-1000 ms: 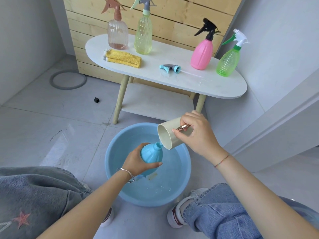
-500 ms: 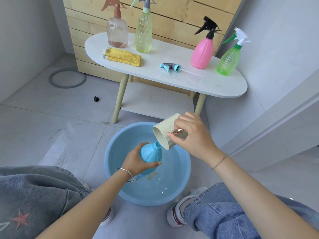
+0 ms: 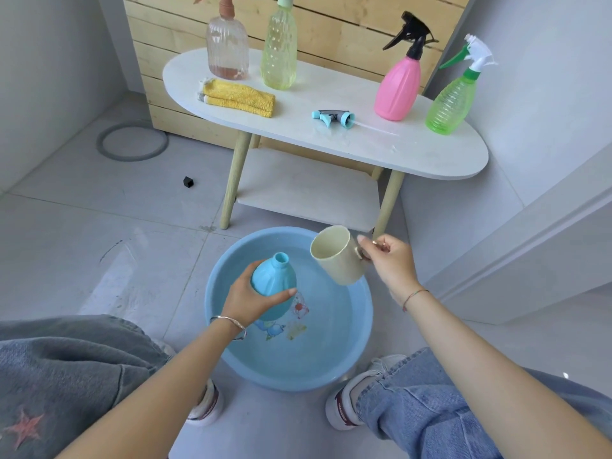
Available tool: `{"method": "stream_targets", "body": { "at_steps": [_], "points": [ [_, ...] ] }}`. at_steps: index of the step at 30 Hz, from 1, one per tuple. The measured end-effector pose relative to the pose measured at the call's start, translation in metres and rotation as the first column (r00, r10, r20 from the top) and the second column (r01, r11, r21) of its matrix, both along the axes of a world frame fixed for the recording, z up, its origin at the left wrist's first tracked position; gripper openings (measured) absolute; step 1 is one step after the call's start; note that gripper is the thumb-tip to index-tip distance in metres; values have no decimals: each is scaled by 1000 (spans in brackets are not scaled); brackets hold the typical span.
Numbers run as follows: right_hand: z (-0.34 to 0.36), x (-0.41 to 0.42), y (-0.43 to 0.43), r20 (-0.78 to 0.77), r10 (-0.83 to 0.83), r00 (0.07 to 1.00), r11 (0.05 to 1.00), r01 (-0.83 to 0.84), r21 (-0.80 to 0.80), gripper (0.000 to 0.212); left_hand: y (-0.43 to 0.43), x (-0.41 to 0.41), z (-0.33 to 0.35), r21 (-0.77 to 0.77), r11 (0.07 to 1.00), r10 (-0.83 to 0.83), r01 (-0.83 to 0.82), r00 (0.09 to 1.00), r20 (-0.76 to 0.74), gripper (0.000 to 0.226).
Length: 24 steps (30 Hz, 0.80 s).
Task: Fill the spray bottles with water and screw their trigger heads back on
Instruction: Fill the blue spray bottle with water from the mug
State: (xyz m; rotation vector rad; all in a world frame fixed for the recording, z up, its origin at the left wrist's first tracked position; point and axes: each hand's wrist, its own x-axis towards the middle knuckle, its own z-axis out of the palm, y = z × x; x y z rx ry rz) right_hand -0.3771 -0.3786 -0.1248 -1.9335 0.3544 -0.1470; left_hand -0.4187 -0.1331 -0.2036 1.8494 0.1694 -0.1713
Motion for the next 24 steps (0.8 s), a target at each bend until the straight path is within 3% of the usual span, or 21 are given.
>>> {"method": "stream_targets", "body": {
  "at_steps": [4, 8, 13, 19, 24],
  "points": [
    [-55, -4, 4, -219, -1, 976, 958, -62, -280, 44, 10, 4, -1, -16, 997, 74, -74, 997, 0, 63],
    [-102, -18, 13, -336, 55, 940, 895, -195, -400, 41, 21, 6, -7, -20, 991, 133, -133, 991, -11, 66],
    [-130, -26, 22, -402, 151, 903, 752, -369, -546, 41, 27, 9, -14, -17, 985, 171, -172, 985, -26, 70],
    [-140, -28, 27, -451, 198, 871, 663, -457, -593, 43, 28, 11, -15, -15, 985, 171, -171, 985, -28, 87],
    [-150, -35, 34, -490, 243, 837, 677, -508, -533, 45, 29, 11, -15, -22, 985, 170, -170, 985, -22, 87]
  ]
}}
